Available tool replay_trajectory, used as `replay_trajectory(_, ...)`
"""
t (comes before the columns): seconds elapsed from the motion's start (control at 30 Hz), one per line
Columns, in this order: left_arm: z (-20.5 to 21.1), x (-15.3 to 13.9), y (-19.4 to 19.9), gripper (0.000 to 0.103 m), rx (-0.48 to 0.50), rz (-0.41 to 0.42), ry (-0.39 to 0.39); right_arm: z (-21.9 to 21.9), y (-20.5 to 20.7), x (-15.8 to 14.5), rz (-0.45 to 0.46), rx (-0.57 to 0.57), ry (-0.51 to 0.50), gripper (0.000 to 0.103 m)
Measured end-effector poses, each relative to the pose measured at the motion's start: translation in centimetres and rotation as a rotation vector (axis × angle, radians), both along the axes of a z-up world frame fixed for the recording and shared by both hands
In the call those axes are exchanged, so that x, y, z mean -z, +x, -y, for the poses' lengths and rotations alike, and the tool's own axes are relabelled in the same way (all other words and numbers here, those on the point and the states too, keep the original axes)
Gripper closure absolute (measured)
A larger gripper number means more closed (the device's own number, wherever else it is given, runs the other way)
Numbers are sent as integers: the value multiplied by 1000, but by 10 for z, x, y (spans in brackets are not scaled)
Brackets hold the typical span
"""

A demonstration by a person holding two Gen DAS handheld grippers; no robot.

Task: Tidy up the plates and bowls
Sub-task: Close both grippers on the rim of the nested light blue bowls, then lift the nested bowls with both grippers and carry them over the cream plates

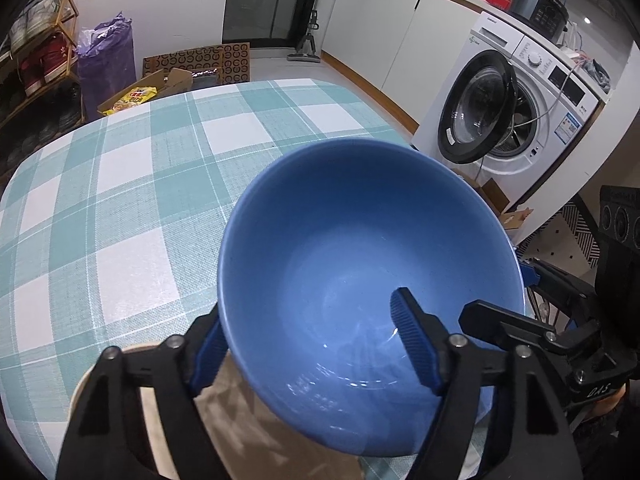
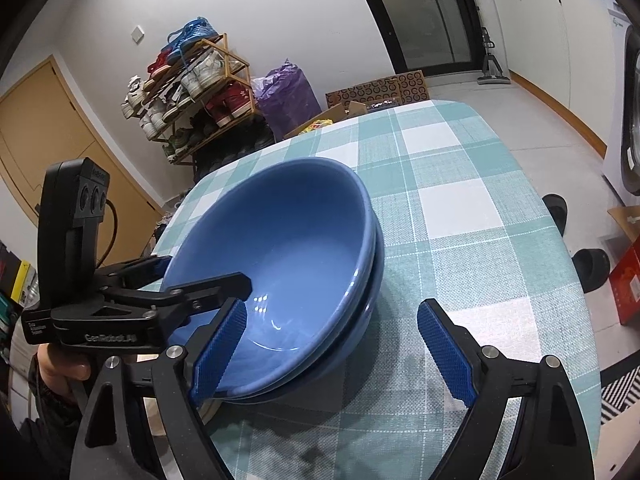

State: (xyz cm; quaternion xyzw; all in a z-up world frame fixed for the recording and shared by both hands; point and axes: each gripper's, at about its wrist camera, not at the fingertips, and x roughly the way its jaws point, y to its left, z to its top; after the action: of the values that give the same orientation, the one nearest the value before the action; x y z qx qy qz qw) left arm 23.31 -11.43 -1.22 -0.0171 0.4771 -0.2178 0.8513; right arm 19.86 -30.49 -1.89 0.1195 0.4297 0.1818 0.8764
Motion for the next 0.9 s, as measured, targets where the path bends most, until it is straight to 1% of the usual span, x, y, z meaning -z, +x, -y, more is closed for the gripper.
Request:
replay_trajectory(0.07,-1,0,0,35,-8,4,10,-2,-2,-1,4,-11,-2,18)
replay_trajectory(0.1,-3,-1,0,39,-15,3,10,-3,-2,-1,5,-14,-3,20)
replay_trajectory(0.13,-4,-1,0,42,-18,3,11,-3,-2,-1,4,-15,-5,20)
replay_trajectory(0.2,-7,0,-1,46,-22,-3,7,-4,-3,0,-1,-19,-9,26)
replay_trajectory(0.3,-7,1,-2,51,-20,-5,20,-4,-3,0,-1,-21,8,31)
replay_trajectory(0.33,-7,2,-2,52,-18,-6,22,-5,-3,0,0,-23,12,32)
replay_trajectory(0.4,-7,3,-3,52,-18,-5,29,-6,-3,0,4,-28,13,38)
replay_trajectory(0.53,-7,3,-4,55,-23,0,38,-13,-6,-2,19,-30,-35,40)
replay_trajectory(0.9,-7,-1,-7,57,-30,17,51,-13,-6,-4,19,-28,-43,40)
